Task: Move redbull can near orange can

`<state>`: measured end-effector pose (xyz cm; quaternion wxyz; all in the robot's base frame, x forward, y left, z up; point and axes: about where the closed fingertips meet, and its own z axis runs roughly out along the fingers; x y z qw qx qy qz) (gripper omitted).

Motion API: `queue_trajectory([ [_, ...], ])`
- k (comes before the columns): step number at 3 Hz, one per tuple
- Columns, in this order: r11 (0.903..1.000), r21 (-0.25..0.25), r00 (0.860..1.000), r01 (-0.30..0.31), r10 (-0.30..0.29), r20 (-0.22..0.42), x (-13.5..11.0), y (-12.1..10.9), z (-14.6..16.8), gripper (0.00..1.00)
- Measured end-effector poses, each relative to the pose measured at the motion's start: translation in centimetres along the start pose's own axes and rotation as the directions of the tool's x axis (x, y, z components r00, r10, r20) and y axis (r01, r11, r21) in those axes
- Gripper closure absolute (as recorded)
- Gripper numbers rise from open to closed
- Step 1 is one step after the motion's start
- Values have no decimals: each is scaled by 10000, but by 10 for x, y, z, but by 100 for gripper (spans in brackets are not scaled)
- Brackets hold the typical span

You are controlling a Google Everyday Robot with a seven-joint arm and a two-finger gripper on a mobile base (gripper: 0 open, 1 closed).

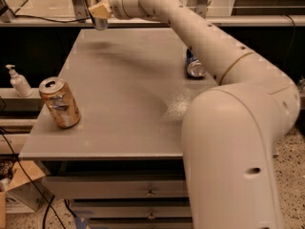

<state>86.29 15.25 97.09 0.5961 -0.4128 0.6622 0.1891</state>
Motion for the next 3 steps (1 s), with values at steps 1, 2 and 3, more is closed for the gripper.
queue_trajectory([
  [1, 9994, -66, 9989, -342, 344, 330, -15, 20, -57, 100],
  [2, 9968, 243, 9952, -762, 745, 626, -30, 42, -115, 100],
  [3, 9964, 11, 9964, -846, 846, 64, 3, 65, -116, 100],
])
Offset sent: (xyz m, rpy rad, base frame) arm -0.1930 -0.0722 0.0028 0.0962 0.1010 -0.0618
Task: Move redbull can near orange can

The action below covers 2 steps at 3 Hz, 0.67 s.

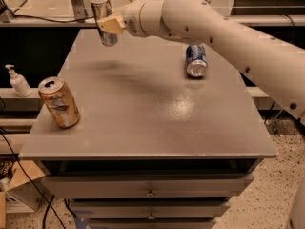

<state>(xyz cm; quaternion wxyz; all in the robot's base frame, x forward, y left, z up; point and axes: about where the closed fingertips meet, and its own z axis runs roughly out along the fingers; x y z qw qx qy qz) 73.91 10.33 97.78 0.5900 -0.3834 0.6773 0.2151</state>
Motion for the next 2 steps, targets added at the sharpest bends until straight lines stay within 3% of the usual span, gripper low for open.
queue_trajectory([
  [1, 10000, -20, 10000, 1, -1, -8, 0, 1, 1, 100],
  [2, 9994, -342, 9991, 17, -32, -432, 5, 11, 4, 100],
])
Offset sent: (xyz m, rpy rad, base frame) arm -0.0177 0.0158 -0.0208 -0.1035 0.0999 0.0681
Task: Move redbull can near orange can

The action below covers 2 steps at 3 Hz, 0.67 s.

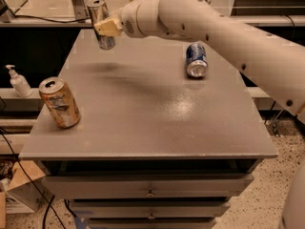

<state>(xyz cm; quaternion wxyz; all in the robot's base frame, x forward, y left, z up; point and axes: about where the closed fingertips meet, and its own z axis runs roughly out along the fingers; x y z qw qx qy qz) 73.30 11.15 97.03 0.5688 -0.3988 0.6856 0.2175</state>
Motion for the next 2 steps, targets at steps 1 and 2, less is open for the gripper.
queue_trajectory([
  [1, 9976, -655, 9980, -223, 184, -597, 22, 26, -5, 100],
  [2, 9896, -1345, 9963, -518, 420, -749, 36, 48, -14, 100],
])
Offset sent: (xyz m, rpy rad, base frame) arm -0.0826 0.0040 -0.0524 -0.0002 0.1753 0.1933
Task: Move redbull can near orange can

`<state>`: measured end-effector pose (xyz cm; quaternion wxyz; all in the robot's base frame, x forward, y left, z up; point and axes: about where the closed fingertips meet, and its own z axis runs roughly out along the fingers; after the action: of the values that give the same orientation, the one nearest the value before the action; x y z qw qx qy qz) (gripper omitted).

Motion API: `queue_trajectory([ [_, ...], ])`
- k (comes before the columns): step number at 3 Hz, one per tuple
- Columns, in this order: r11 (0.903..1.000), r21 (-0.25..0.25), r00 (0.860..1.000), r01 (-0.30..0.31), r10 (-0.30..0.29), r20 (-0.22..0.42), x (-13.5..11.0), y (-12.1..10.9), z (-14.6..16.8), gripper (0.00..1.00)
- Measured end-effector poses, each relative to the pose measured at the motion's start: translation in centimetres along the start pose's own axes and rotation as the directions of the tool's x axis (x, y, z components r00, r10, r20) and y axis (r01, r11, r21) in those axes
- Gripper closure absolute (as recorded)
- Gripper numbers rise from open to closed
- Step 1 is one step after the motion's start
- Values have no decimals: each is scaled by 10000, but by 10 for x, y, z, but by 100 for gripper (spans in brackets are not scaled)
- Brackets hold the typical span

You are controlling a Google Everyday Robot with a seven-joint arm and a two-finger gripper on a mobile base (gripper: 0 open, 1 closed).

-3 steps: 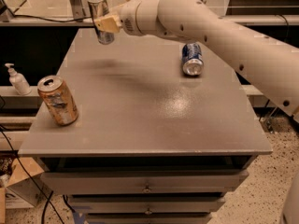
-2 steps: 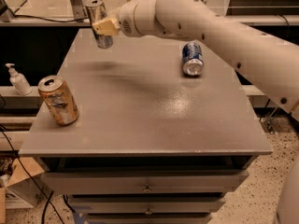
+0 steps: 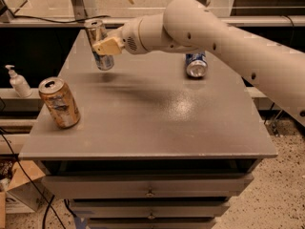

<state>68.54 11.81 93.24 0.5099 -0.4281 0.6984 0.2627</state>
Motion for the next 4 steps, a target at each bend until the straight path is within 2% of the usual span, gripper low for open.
queue_trajectory([
  [1, 9941, -1072, 9997, -160, 177, 155, 10, 35, -7, 100],
  [2, 9760, -2171, 9985, -164, 273, 473, 17, 76, -14, 100],
  [3, 9520, -3062, 9967, 63, 190, 794, 20, 111, -21, 100],
  [4, 9260, -3690, 9940, 797, -459, 994, 25, 136, -25, 82],
])
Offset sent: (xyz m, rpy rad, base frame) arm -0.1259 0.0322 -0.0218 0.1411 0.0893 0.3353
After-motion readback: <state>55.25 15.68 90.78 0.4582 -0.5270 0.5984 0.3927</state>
